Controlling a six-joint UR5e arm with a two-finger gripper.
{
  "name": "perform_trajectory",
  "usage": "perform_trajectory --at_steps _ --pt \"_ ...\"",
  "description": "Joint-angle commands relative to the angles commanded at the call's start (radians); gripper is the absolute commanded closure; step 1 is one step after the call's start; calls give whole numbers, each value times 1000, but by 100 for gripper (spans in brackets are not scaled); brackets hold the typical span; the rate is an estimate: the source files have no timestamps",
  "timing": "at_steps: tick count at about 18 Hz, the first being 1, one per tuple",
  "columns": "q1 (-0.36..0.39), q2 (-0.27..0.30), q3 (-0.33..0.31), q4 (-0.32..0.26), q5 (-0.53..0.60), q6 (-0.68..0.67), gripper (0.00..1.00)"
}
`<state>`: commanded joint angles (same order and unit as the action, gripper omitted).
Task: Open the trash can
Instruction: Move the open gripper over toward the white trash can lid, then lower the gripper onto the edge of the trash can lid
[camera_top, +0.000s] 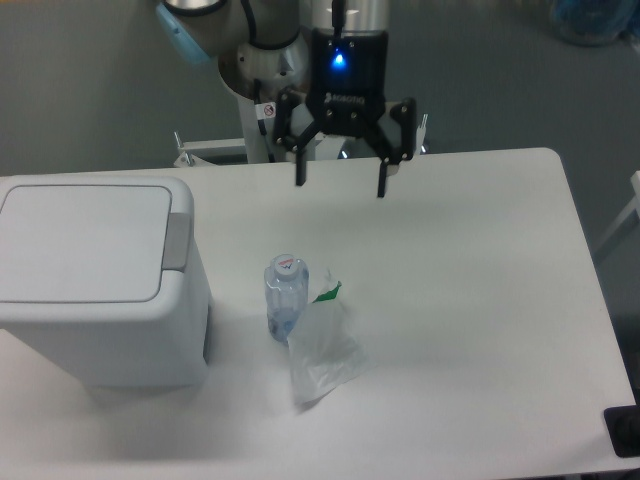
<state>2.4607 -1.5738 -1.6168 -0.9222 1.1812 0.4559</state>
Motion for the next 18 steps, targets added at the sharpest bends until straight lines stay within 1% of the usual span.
perform_trajectory --at_steps 2,4,9,18 --pt "-23 -20 0 35 0 -74 0" --pt "-55 -35 -2 60 2 -106 0" --pt "-106 -46 -23 62 3 -103 0" --pt "-132 -38 -83 78 5 -91 0"
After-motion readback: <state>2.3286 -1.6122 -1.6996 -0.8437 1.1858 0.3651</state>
